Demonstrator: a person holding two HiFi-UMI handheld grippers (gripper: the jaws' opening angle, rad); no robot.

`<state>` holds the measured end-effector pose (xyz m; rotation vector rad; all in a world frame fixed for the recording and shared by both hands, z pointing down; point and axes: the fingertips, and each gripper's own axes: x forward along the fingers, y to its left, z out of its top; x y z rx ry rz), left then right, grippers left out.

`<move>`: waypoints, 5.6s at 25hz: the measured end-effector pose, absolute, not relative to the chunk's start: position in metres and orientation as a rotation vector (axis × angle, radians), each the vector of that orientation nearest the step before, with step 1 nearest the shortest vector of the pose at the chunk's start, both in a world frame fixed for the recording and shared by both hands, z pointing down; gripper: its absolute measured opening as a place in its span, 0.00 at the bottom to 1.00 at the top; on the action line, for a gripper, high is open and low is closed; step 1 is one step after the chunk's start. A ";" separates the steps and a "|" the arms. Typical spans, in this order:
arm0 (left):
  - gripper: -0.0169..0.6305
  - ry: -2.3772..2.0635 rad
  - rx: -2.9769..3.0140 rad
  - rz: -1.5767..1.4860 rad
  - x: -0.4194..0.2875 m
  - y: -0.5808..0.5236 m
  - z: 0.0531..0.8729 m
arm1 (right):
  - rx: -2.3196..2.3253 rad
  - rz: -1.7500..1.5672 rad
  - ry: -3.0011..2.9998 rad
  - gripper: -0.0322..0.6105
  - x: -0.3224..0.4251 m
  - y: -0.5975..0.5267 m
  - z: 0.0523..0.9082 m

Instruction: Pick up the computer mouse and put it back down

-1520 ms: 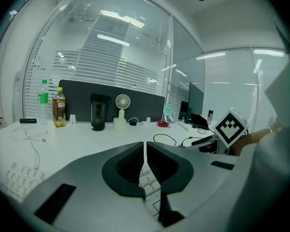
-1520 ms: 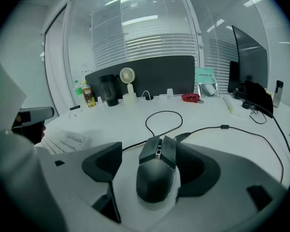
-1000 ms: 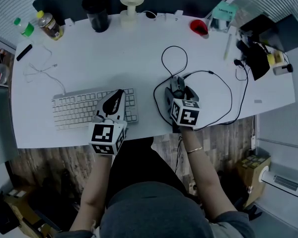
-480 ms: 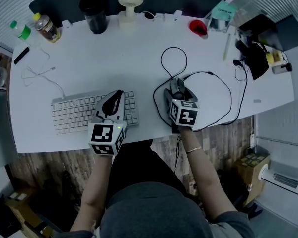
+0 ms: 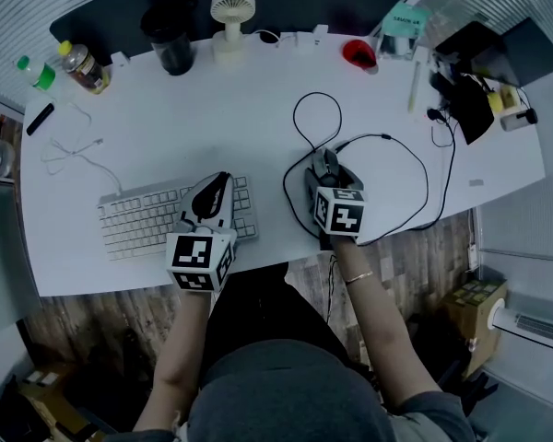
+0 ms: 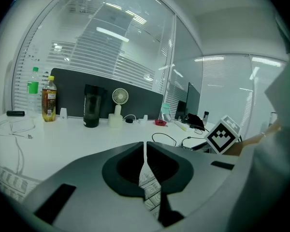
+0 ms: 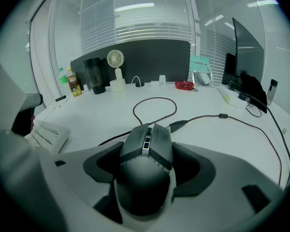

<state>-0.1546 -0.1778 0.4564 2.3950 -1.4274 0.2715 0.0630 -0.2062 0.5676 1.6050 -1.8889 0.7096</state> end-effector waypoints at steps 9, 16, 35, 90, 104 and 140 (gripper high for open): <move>0.08 -1.409 2.419 0.274 -0.153 -0.178 0.453 | 1.603 0.689 -1.895 0.53 0.065 -0.196 0.557; 0.08 -1.379 2.455 0.270 -0.141 -0.175 0.449 | 1.607 0.678 -1.957 0.53 0.058 -0.184 0.539; 0.08 -1.228 2.613 0.293 -0.075 -0.159 0.429 | 1.715 0.625 -1.976 0.53 0.105 -0.142 0.488; 0.08 -1.151 2.604 0.397 0.043 -0.188 0.453 | 1.664 0.664 -1.758 0.52 0.286 -0.172 0.537; 0.08 -1.187 2.563 0.402 0.034 -0.200 0.462 | 1.568 0.653 -1.733 0.52 0.283 -0.192 0.561; 0.08 -1.188 2.566 0.412 0.029 -0.204 0.463 | 1.653 0.647 -1.835 0.57 0.278 -0.201 0.546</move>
